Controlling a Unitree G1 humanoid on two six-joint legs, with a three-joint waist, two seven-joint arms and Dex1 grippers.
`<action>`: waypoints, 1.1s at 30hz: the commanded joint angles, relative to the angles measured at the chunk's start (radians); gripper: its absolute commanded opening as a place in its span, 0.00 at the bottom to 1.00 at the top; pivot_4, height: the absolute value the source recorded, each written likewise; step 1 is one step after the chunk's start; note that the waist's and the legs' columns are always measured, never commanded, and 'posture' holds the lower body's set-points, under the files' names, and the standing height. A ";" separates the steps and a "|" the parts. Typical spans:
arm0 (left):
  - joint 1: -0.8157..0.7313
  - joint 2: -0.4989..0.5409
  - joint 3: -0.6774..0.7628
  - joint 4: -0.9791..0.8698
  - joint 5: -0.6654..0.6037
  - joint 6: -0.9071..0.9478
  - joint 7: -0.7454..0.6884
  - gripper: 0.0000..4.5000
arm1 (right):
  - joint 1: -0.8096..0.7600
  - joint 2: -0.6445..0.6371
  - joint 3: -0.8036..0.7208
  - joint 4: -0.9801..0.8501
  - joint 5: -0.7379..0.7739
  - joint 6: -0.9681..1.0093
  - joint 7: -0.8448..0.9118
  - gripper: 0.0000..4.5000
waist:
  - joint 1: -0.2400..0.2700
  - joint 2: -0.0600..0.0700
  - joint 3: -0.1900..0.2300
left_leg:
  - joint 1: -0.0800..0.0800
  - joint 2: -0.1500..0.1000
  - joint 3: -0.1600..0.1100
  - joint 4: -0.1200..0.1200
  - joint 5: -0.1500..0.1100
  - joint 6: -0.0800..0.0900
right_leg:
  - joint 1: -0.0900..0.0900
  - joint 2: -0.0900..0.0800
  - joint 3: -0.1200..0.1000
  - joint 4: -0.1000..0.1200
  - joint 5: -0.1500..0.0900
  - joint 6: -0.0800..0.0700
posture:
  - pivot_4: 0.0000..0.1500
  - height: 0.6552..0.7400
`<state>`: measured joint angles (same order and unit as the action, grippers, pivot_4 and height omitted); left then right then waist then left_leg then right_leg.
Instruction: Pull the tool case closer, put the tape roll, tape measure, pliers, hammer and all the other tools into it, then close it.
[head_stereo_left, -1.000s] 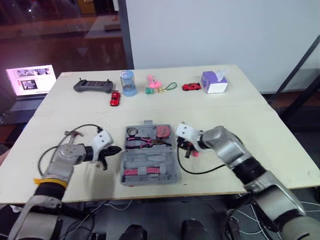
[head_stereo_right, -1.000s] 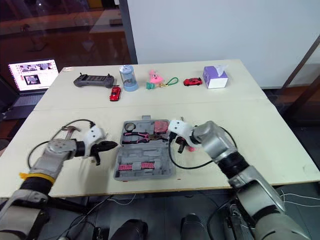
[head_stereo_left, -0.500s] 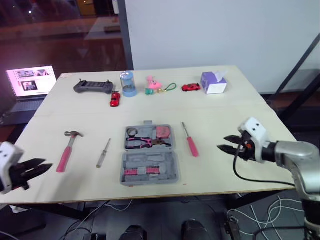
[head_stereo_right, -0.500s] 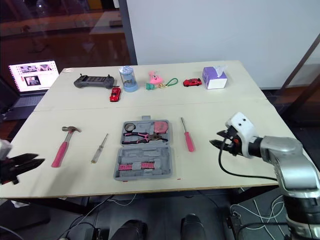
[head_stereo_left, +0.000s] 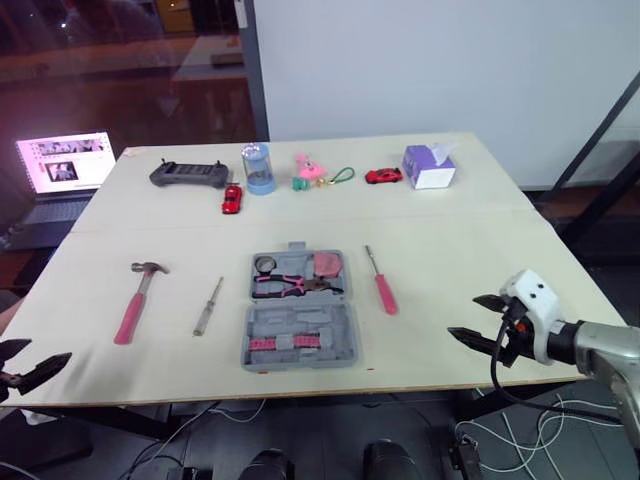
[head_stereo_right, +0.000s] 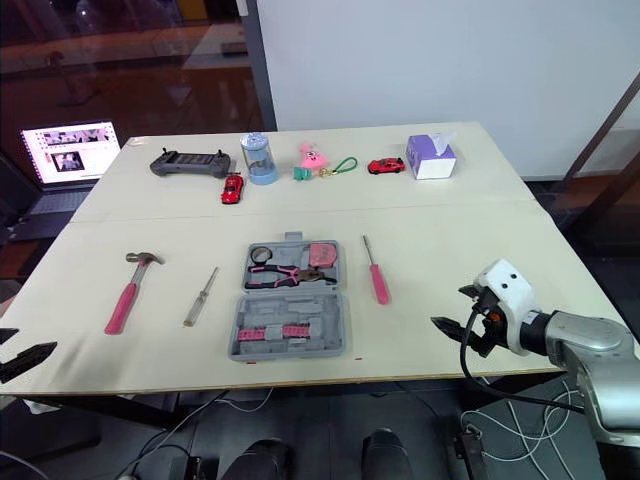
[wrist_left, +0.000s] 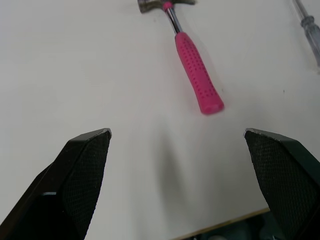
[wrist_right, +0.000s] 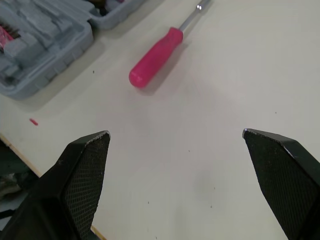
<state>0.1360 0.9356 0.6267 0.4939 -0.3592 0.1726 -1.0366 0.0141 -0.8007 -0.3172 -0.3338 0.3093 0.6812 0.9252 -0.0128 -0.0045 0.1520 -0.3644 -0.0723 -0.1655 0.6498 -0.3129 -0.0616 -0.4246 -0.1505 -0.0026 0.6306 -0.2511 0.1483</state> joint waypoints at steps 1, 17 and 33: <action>-0.020 -0.032 -0.014 -0.113 -0.053 0.043 0.004 1.00 | -0.044 0.011 0.005 -0.073 0.046 0.013 -0.035 1.00 | 0.000 0.000 0.000 | 0.000 0.000 0.000 0.000 0.000 0.000 | 0.000 0.000 0.000 0.000 0.000 0.000 | 1.00 1.00; -0.278 -0.274 -0.336 -0.646 -0.147 0.619 0.374 1.00 | -0.513 0.164 0.422 -0.130 0.132 0.177 -0.130 1.00 | -0.002 -0.001 0.000 | 0.000 -0.001 -0.002 0.002 0.004 -0.008 | 0.000 0.000 0.000 0.000 0.000 0.000 | 1.00 1.00; -0.525 -0.295 -0.622 -0.343 0.109 0.720 0.534 1.00 | -0.569 0.205 0.456 -0.104 0.104 0.155 -0.194 1.00 | -0.001 -0.001 0.000 | -0.001 -0.002 -0.001 0.002 0.005 -0.008 | -0.001 0.000 0.000 0.000 0.000 0.000 | 1.00 1.00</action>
<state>-0.3749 0.6429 0.0080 0.1365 -0.2669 0.9177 -0.5075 -0.5507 -0.5867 0.1751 -0.4060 0.4077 0.8412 0.7373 -0.0142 -0.0057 0.1516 -0.3654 -0.0738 -0.1669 0.6516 -0.3084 -0.0698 -0.4254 -0.1506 -0.0023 0.6309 -0.2508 0.1484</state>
